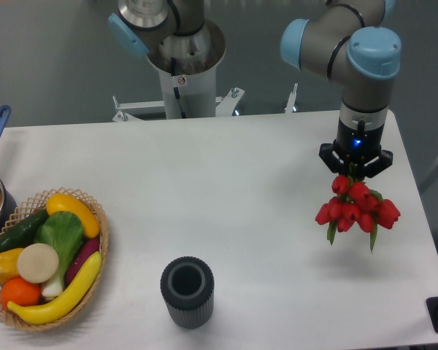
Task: Place the flowers on the table
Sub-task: 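Carry the red tulip bunch in the gripper down toward the table surface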
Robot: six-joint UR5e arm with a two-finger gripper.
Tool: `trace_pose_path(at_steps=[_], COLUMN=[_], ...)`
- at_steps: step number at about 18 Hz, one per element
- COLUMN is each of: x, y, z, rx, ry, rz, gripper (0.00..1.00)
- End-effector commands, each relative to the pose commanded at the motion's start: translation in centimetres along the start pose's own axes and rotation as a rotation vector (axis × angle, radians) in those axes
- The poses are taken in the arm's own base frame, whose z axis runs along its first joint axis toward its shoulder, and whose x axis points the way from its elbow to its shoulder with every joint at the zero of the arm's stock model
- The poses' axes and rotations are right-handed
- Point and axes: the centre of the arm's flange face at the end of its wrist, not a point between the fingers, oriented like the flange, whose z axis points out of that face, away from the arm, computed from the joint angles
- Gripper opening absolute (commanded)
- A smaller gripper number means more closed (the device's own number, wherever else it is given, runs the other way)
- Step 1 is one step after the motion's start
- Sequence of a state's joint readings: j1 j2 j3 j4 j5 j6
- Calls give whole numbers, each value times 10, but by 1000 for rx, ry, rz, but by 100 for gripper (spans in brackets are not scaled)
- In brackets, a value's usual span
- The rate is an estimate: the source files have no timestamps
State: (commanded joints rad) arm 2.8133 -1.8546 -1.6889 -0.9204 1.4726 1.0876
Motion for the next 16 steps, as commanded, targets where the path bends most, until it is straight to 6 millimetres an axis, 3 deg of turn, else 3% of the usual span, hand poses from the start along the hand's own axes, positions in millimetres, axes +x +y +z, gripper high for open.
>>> trace_pose_path(at_steps=[10, 14, 16], x=[17, 30, 41], y=[-12, -5, -11], z=[9, 30, 44], rx=[-3, -24, -32], ry=[19, 59, 82], rz=[26, 28, 46], gripper=[18, 18, 17])
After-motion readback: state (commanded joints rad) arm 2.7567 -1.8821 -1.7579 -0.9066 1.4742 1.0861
